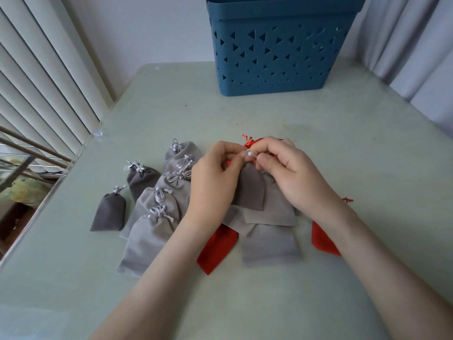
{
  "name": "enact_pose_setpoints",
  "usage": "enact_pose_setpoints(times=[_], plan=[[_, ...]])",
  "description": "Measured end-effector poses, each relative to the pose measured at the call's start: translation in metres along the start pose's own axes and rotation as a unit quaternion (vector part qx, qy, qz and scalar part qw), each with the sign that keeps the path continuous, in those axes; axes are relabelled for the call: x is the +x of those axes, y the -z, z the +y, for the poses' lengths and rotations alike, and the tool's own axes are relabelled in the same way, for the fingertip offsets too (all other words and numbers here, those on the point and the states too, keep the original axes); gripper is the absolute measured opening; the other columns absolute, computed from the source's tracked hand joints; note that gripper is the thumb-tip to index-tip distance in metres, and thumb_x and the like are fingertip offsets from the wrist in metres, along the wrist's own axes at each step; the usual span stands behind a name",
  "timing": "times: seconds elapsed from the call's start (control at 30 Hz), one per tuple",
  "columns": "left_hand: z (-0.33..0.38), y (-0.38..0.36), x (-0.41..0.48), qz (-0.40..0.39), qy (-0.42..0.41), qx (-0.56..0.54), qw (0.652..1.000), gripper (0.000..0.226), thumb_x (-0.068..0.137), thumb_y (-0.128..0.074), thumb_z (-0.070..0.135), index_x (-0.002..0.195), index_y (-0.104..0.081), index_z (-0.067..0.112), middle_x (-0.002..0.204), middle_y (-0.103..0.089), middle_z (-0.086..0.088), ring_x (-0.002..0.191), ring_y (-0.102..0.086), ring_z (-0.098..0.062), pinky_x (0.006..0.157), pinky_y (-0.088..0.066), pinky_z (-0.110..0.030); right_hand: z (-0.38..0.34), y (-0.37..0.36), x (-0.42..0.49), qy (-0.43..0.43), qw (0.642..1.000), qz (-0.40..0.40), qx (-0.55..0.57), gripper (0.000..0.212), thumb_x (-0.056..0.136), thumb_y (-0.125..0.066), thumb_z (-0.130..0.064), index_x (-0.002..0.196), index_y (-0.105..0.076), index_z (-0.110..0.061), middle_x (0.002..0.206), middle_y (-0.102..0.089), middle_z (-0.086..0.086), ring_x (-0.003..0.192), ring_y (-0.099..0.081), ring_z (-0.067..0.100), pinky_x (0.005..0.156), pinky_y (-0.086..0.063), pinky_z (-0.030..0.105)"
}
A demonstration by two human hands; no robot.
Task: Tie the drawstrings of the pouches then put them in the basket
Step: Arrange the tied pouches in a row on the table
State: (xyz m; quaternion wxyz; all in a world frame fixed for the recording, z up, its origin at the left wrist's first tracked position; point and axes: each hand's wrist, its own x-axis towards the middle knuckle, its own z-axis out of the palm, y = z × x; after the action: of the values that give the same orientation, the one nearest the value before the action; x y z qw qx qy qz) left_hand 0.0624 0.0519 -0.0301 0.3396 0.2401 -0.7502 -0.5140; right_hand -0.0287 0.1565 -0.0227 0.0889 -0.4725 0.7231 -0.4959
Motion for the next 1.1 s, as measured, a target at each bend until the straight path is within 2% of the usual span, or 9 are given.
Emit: enact_pose_setpoints(times=[0.1,0.23,0.33,0.43,0.53,0.77,0.87,0.93,1.1], plan=[[0.000,-0.001,-0.001,0.001,-0.012,0.020,1.000,0.017,0.089,-0.063,0.018,0.080,-0.065,0.032,0.075,-0.069,0.013,0.071,-0.061,-0.004,0.066,-0.044,-0.017,0.001,-0.003,0.001,0.046,0.994,0.057,-0.075,0.018,0.084,-0.051,-0.014,0.090,-0.064,-0.025,0.069,-0.057,-0.021,0.086,-0.050,0.006,0.091,-0.041,0.048],[-0.005,-0.003,-0.002,-0.010,-0.046,0.059,0.997,0.015,0.090,-0.061,0.023,0.086,-0.066,0.037,0.078,-0.069,0.003,0.075,-0.060,-0.014,0.069,-0.043,-0.025,0.003,-0.005,0.002,0.058,0.994,0.069,-0.065,0.019,0.083,-0.055,-0.012,0.094,-0.048,-0.025,0.069,-0.061,-0.023,0.082,-0.058,0.010,0.088,-0.041,0.056],[-0.005,-0.004,-0.004,-0.020,-0.069,0.070,0.995,0.014,0.091,-0.060,0.021,0.095,-0.070,0.030,0.081,-0.068,0.006,0.080,-0.060,-0.013,0.072,-0.043,-0.021,0.004,-0.005,0.002,0.036,0.995,0.078,-0.048,0.022,0.083,-0.054,-0.018,0.099,-0.042,-0.027,0.073,-0.061,-0.028,0.084,-0.058,0.008,0.090,-0.040,0.055],[-0.002,-0.003,-0.004,-0.023,-0.104,0.096,0.990,0.015,0.091,-0.059,0.017,0.099,-0.071,0.022,0.078,-0.060,0.021,0.086,-0.056,-0.008,0.074,-0.038,-0.009,0.003,-0.006,0.003,0.036,0.994,0.090,-0.051,0.019,0.083,-0.053,-0.019,0.100,-0.049,-0.026,0.067,-0.059,-0.024,0.088,-0.055,0.010,0.094,-0.038,0.054],[-0.002,-0.002,-0.004,-0.021,-0.156,0.114,0.981,0.020,0.089,-0.057,0.018,0.103,-0.071,0.018,0.086,-0.061,0.019,0.091,-0.053,-0.004,0.079,-0.035,-0.002,0.003,-0.005,0.002,0.029,0.992,0.102,-0.069,0.014,0.084,-0.053,-0.018,0.098,-0.058,-0.019,0.066,-0.057,-0.023,0.091,-0.050,0.009,0.095,-0.037,0.051],[-0.005,-0.001,-0.004,-0.023,-0.159,0.094,0.983,0.012,0.083,-0.066,0.019,0.091,-0.068,0.027,0.079,-0.057,0.037,0.082,-0.056,-0.001,0.076,-0.039,-0.005,0.002,-0.002,0.001,-0.007,0.996,0.056,-0.066,0.015,0.089,-0.057,-0.005,0.099,-0.061,-0.015,0.073,-0.058,-0.021,0.098,-0.058,0.025,0.092,-0.042,0.047],[-0.004,-0.002,-0.005,-0.010,-0.162,0.095,0.982,0.007,0.085,-0.062,0.024,0.086,-0.066,0.031,0.079,-0.057,0.035,0.080,-0.056,-0.001,0.073,-0.039,-0.007,0.003,0.002,0.002,-0.067,0.997,-0.001,0.036,0.016,0.090,-0.056,-0.003,0.101,-0.065,-0.010,0.081,-0.070,-0.001,0.088,-0.066,0.017,0.085,-0.050,0.027],[-0.003,-0.003,-0.005,-0.012,-0.165,0.092,0.982,0.007,0.086,-0.061,0.026,0.088,-0.061,0.033,0.077,-0.059,0.031,0.079,-0.056,-0.002,0.073,-0.040,-0.009,0.002,0.006,0.002,-0.095,0.988,-0.023,0.118,0.017,0.092,-0.055,-0.003,0.102,-0.066,-0.010,0.086,-0.071,0.009,0.082,-0.066,0.015,0.080,-0.050,0.024],[-0.002,-0.002,-0.005,-0.020,-0.165,0.080,0.983,0.006,0.088,-0.060,0.027,0.082,-0.062,0.027,0.077,-0.064,0.020,0.079,-0.059,-0.008,0.072,-0.044,-0.017,0.002,0.008,0.004,-0.132,0.965,-0.018,0.226,0.017,0.093,-0.053,-0.002,0.085,-0.064,-0.012,0.062,-0.062,-0.001,0.061,-0.056,0.006,0.064,-0.045,0.015]])
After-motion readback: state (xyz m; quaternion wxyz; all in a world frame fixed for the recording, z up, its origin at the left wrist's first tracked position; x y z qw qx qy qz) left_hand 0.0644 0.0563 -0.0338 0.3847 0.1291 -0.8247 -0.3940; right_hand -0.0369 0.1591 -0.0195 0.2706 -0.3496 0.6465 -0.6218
